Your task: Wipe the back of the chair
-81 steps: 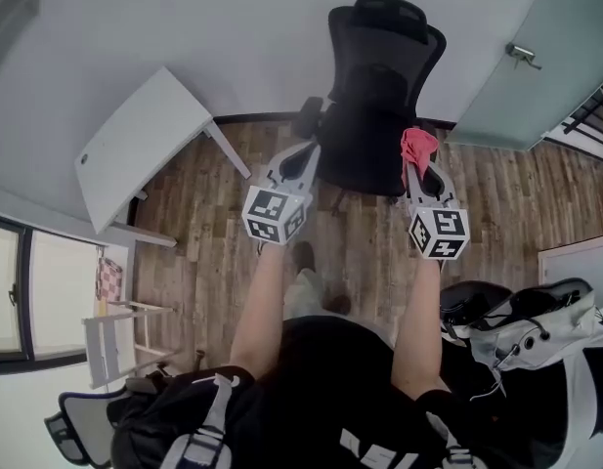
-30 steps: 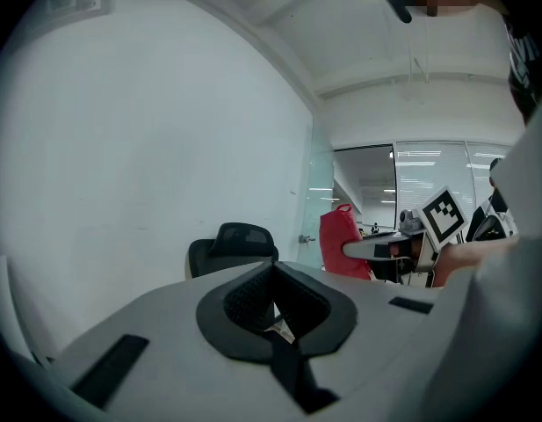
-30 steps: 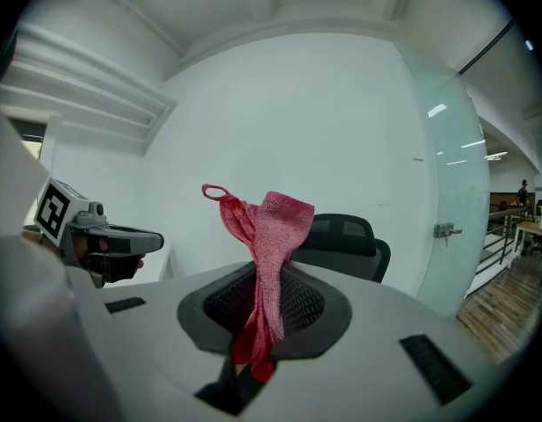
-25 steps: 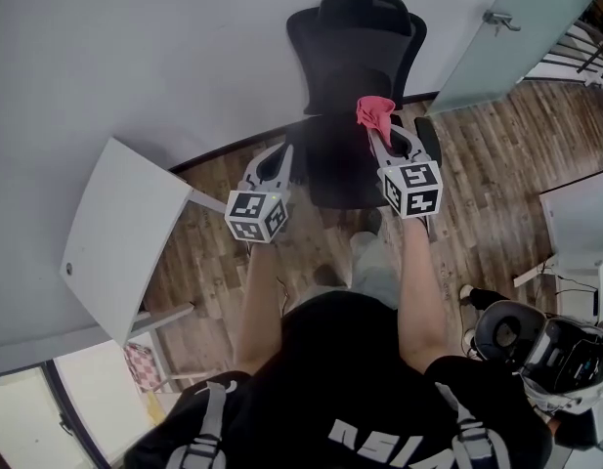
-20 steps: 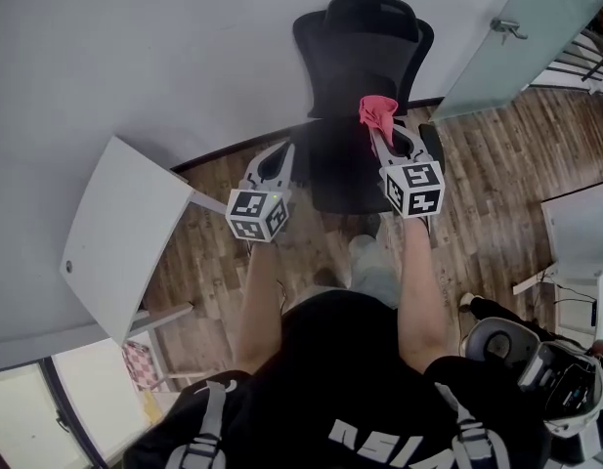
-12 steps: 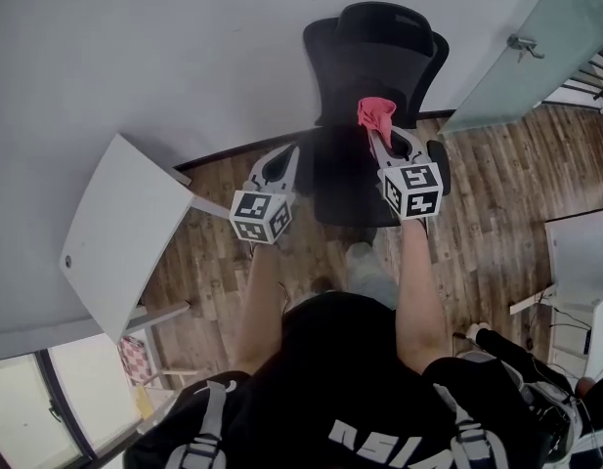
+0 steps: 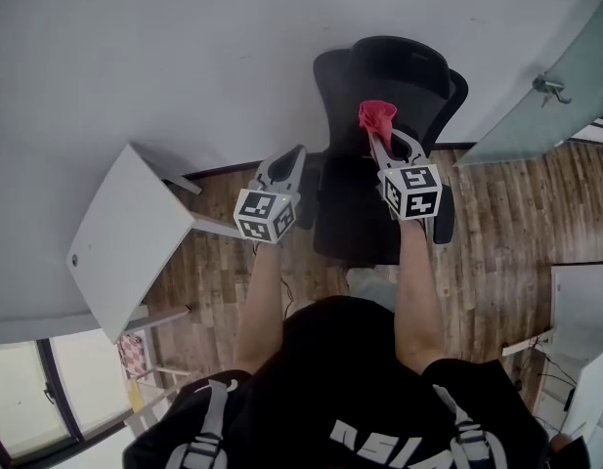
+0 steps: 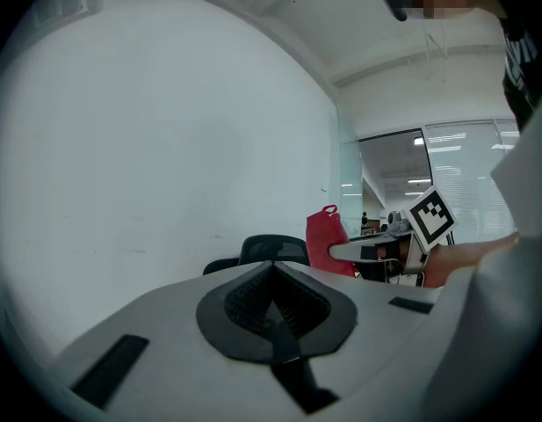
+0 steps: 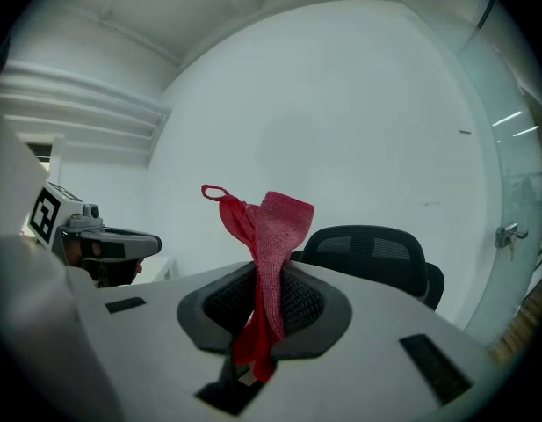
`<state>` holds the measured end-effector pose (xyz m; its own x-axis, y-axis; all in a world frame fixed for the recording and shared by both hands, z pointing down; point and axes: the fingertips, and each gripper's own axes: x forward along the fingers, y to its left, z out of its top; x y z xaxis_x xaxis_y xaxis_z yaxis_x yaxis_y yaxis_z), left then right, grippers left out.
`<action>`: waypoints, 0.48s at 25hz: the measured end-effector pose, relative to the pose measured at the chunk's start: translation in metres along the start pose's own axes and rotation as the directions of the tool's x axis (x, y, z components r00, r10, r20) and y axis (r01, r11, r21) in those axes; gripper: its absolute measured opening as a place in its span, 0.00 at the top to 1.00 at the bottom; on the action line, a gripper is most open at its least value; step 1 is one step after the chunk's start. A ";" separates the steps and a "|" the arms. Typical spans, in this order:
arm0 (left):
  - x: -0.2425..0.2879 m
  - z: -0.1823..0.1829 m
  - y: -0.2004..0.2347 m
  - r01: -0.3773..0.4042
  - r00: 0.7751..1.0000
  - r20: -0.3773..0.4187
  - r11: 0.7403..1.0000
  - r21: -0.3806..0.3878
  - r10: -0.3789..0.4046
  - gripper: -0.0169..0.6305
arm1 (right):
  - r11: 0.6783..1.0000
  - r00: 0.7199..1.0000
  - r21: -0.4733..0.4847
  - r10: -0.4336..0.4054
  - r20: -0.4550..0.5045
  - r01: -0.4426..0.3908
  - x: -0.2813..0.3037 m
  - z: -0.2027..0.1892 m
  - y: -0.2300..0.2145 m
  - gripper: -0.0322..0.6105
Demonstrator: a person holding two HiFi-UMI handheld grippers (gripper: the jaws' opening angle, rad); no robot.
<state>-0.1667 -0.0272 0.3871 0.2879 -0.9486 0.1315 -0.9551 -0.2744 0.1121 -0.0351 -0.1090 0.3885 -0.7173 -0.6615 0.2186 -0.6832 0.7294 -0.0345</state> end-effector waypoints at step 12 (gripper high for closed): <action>0.087 0.008 0.004 -0.094 0.995 0.010 0.995 -0.033 0.094 0.94 | 0.993 0.993 0.035 0.112 -0.037 -0.111 0.071 0.001 -0.072 0.84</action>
<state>-0.1458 -0.1116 0.3913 0.1959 -0.9717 0.1317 -0.9750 -0.1786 0.1320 -0.0367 -0.2091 0.4056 -0.7839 -0.5685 0.2495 -0.6038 0.7917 -0.0931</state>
